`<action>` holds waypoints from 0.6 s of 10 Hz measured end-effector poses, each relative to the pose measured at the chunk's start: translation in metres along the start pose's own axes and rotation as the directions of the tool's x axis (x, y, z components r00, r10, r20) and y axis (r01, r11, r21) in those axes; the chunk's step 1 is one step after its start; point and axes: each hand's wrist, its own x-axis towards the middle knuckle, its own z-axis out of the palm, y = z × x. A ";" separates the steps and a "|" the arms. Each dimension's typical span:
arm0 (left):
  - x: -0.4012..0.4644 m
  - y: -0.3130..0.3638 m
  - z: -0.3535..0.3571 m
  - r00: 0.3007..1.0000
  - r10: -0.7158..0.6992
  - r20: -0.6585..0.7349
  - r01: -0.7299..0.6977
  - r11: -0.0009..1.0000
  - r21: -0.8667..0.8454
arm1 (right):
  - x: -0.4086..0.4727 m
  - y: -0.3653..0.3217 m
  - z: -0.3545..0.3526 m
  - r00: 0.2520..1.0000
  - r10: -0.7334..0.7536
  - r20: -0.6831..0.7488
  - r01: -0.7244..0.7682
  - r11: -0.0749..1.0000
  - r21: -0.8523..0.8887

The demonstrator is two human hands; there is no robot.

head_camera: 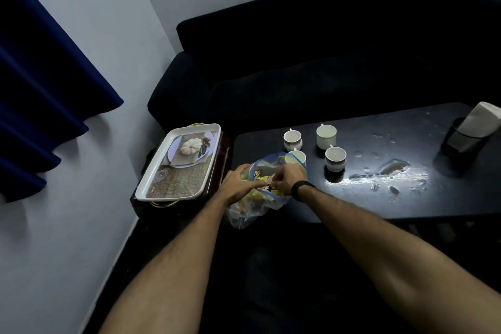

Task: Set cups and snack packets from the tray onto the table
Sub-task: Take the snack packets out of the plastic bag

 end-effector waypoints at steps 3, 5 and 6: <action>0.013 -0.051 0.012 0.877 -0.448 -0.171 0.382 0.868 -0.318 | 0.003 0.006 0.003 0.990 -0.012 0.140 0.005 0.999 0.047; 0.012 -0.061 0.031 0.872 -0.483 0.076 0.394 0.602 -0.695 | 0.012 0.006 0.018 0.963 -0.040 0.266 0.055 0.997 -0.048; 0.017 -0.063 0.036 0.875 -0.479 0.067 0.361 0.554 -0.750 | 0.025 0.003 0.022 0.951 -0.032 0.309 0.082 0.985 -0.149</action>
